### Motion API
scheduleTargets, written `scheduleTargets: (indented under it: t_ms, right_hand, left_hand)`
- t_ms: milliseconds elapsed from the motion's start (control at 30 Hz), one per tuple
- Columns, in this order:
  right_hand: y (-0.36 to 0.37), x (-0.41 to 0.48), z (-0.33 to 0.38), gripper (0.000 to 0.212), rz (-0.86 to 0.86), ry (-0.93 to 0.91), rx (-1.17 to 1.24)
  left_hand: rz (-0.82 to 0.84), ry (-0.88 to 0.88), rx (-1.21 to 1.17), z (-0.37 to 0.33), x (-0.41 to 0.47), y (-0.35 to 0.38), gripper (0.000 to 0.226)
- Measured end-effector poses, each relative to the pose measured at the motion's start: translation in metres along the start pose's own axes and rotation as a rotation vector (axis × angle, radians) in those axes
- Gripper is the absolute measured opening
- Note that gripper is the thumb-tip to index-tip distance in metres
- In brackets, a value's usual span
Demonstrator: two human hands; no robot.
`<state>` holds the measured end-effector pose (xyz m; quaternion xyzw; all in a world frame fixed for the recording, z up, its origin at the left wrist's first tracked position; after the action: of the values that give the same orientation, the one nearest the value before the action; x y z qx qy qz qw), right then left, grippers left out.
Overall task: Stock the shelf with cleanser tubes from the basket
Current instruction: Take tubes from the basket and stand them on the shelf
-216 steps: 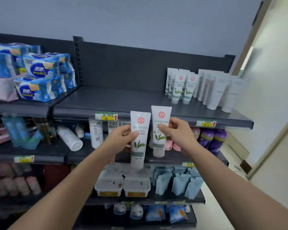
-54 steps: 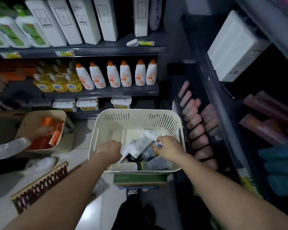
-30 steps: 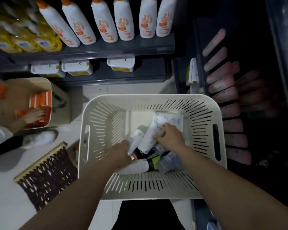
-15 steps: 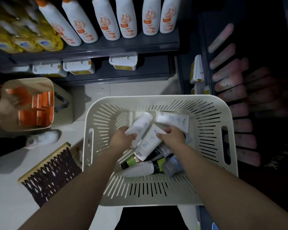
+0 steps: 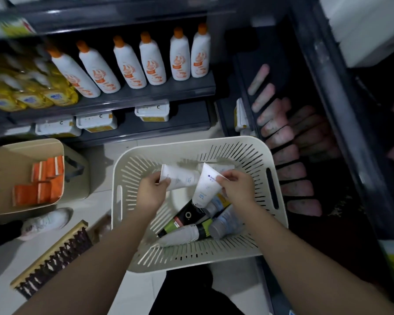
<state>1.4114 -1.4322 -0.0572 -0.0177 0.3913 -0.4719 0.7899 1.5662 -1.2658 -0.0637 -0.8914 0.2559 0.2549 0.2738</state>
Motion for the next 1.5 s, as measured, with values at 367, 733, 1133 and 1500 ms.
scheduleTargets:
  t_ms: [367,733,1133,1500]
  right_hand:
    - [-0.09,-0.101,0.032,0.012,-0.171,-0.287,0.19]
    - [-0.193,-0.23,0.051,0.017,-0.401,-0.482,0.147]
    - [-0.258,-0.338,0.035,0.022,-0.712,-0.504,0.314]
    - [-0.318,-0.455,-0.01,0.024,-0.98,-0.517,0.286]
  left_hand:
    - [0.039,0.17,-0.287,-0.064,-0.093,-0.013,0.009]
    - [0.248,0.416,-0.35,-0.137,-0.213,-0.024,0.004]
    - [0.654,0.715,-0.153,-0.179,-0.311,-0.006,0.002]
    - [1.012,0.878,-0.003,-0.177,-0.426,0.021,0.008]
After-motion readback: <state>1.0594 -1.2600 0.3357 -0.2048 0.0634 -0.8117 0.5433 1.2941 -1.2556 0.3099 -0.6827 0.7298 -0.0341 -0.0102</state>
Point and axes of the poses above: each hand's wrist, its own x-axis towards the middle knuckle, its own y-axis out of the palm, z = x × y, the point moved 4 cm from there along x, towards the middle knuckle, and after that the axes turned 1 degree about -z, right-handed, at the moved point
